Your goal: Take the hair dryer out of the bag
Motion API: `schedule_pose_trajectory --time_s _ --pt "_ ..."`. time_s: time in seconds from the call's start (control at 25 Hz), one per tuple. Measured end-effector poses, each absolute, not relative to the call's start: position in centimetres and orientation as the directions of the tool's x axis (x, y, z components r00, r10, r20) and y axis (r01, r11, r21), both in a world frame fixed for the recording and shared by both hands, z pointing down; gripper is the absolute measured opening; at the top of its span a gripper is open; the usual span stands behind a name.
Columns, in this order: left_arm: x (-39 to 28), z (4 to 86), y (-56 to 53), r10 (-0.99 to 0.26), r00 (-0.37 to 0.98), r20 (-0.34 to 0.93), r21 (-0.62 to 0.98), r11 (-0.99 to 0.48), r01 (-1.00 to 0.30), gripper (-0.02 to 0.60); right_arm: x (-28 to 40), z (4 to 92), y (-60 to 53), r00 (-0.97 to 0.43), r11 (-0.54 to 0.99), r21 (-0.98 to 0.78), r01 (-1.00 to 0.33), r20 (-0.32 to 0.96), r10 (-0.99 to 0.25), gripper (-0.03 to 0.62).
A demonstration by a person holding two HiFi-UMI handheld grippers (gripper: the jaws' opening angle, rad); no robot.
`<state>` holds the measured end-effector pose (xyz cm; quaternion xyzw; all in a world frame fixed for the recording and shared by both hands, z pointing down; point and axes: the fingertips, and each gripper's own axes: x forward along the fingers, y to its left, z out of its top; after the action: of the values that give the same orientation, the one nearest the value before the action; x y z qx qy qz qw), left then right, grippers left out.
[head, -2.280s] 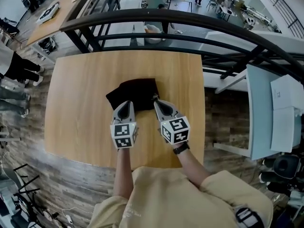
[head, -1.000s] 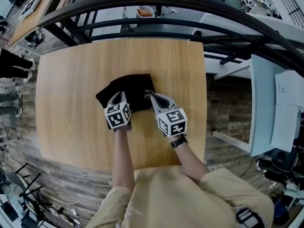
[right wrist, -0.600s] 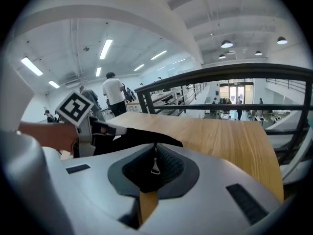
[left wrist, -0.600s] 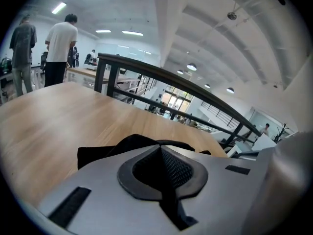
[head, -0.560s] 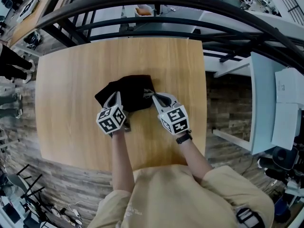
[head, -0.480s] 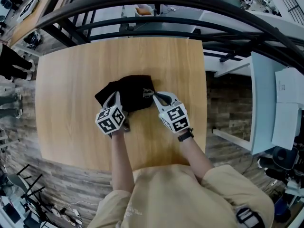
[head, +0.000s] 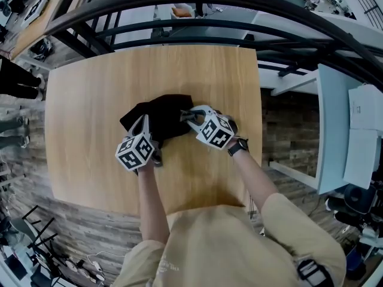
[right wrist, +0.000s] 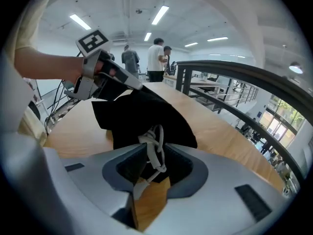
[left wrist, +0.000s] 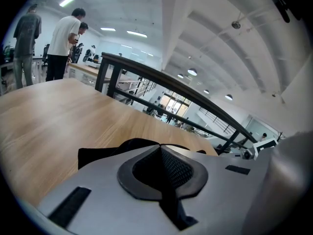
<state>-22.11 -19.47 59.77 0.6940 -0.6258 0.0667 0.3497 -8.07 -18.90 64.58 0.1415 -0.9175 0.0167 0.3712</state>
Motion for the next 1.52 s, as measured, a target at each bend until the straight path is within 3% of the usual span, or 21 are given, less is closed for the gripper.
schedule_pose_trajectory --time_s 0.4,0.8,0.96,1.12,1.52 --pt "-22.1 59.6 -19.5 -0.822 0.211 0.529 0.402 0.023 -0.915 0.014 -10.5 67.2 -19.3 -0.645 0.998 0.050 -0.034 0.762 -0.060 0.215" --pt "-22.2 59.8 -19.6 -0.819 0.214 0.533 0.399 0.021 -0.917 0.014 -12.9 68.4 -18.0 -0.575 0.981 -0.044 0.190 0.805 0.147 0.229" --pt "-22.2 59.8 -19.4 -0.817 0.214 0.535 0.400 0.022 -0.916 0.014 -14.2 69.8 -17.6 -0.565 0.975 -0.033 0.220 0.810 0.155 0.227" --pt "-22.0 59.9 -19.4 -0.817 0.218 0.534 0.408 0.023 -0.913 0.014 -14.2 69.7 -17.6 -0.588 0.975 0.012 0.224 0.799 0.125 0.181" --pt "-21.8 60.4 -19.6 -0.814 0.220 0.537 0.422 0.034 -0.906 0.014 -12.3 68.1 -17.9 -0.660 0.976 0.129 0.175 0.751 0.019 0.175"
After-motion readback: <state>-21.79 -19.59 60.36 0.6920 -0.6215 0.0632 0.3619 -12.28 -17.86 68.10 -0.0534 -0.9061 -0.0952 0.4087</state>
